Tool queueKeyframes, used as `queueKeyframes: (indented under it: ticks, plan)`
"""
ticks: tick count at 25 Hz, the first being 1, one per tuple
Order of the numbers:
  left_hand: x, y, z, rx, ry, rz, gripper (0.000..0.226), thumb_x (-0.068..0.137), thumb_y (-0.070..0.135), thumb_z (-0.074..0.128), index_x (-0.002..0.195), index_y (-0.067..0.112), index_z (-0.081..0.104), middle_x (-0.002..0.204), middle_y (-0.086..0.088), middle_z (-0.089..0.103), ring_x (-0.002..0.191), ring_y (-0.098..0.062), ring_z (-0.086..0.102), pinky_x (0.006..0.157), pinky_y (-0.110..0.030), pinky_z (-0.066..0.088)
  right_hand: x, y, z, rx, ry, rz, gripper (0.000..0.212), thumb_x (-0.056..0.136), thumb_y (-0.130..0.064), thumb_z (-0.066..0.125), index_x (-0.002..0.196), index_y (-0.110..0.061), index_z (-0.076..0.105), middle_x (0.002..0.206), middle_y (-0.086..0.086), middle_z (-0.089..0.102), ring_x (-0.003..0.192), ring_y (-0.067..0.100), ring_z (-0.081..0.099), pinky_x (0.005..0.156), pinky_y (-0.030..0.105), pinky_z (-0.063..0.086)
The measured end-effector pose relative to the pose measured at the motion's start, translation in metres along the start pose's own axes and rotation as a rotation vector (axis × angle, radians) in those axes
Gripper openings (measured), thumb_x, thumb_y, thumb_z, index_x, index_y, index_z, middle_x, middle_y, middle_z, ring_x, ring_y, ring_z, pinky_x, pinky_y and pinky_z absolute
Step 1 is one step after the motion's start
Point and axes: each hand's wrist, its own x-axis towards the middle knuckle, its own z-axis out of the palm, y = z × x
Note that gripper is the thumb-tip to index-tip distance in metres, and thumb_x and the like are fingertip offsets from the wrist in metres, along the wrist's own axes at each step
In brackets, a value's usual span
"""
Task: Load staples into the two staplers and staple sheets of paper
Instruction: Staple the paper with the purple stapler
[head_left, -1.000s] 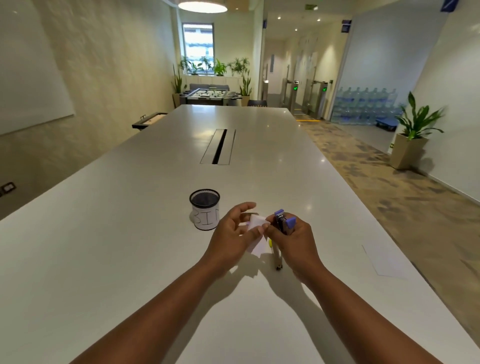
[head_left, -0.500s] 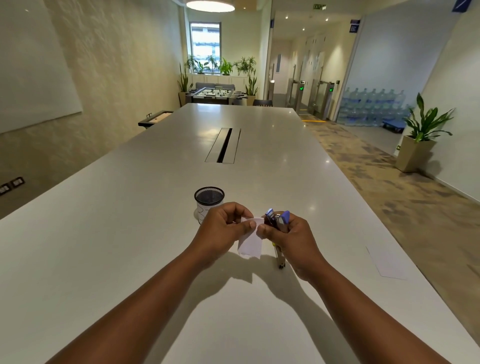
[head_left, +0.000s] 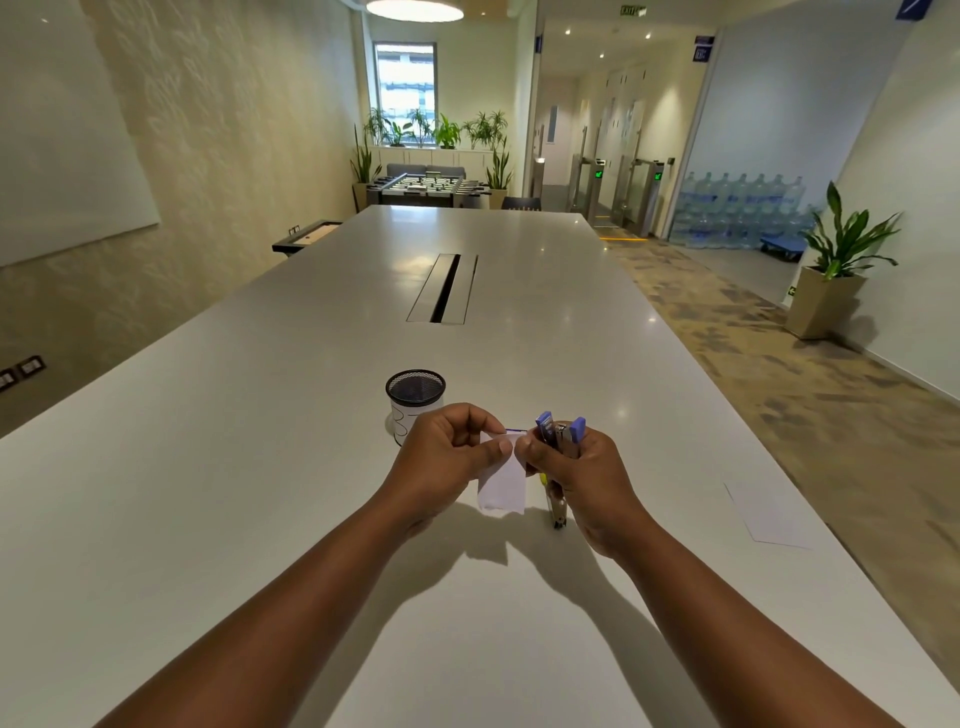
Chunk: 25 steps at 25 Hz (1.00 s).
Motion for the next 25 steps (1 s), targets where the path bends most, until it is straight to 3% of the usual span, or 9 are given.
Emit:
queueKeyframes:
  ticks: [5, 13, 18, 22, 25]
  plan:
    - [-0.003, 0.001, 0.002, -0.010, -0.003, 0.000, 0.011, 0.087, 0.010, 0.078, 0.082, 0.019, 0.072, 0.055, 0.010, 0.052, 0.055, -0.010, 0.050, 0.051, -0.018, 0.044, -0.002, -0.003, 0.000, -0.003, -0.007, -0.019, 0.023, 0.083, -0.035, 0.075, 0.088, -0.012, 0.077, 0.069, 0.001, 0.069, 0.059, 0.009, 0.054, 0.051, 0.023, 0.038]
    - [-0.006, 0.005, 0.003, 0.020, 0.011, -0.004, 0.014, 0.086, 0.016, 0.080, 0.083, 0.028, 0.073, 0.069, -0.009, 0.052, 0.067, -0.022, 0.053, 0.056, -0.028, 0.048, -0.005, -0.007, 0.000, -0.018, -0.007, -0.053, 0.012, 0.086, -0.029, 0.076, 0.078, -0.020, 0.074, 0.066, -0.003, 0.067, 0.059, 0.007, 0.058, 0.051, 0.021, 0.040]
    - [-0.008, 0.006, 0.003, 0.035, 0.013, 0.001, 0.012, 0.085, 0.018, 0.081, 0.085, 0.028, 0.074, 0.072, -0.011, 0.051, 0.069, -0.023, 0.050, 0.062, -0.036, 0.046, -0.007, -0.008, 0.000, -0.017, 0.003, -0.042, 0.014, 0.088, -0.025, 0.075, 0.083, -0.011, 0.074, 0.067, 0.002, 0.065, 0.061, 0.012, 0.057, 0.053, 0.026, 0.040]
    - [-0.009, 0.006, 0.004, 0.043, 0.008, 0.013, 0.015, 0.087, 0.017, 0.080, 0.084, 0.030, 0.074, 0.068, -0.006, 0.052, 0.066, -0.020, 0.050, 0.058, -0.030, 0.046, -0.008, -0.007, 0.001, -0.027, 0.025, -0.036, 0.013, 0.092, -0.016, 0.072, 0.087, -0.004, 0.069, 0.068, 0.005, 0.064, 0.063, 0.017, 0.054, 0.054, 0.028, 0.038]
    - [-0.011, 0.007, 0.005, -0.048, 0.003, -0.013, 0.014, 0.089, 0.014, 0.077, 0.094, 0.026, 0.071, 0.061, 0.007, 0.061, 0.063, -0.014, 0.062, 0.058, -0.029, 0.052, -0.009, -0.008, 0.003, -0.027, 0.042, -0.066, 0.022, 0.092, -0.017, 0.071, 0.087, 0.002, 0.063, 0.069, 0.006, 0.062, 0.066, 0.023, 0.047, 0.057, 0.033, 0.037]
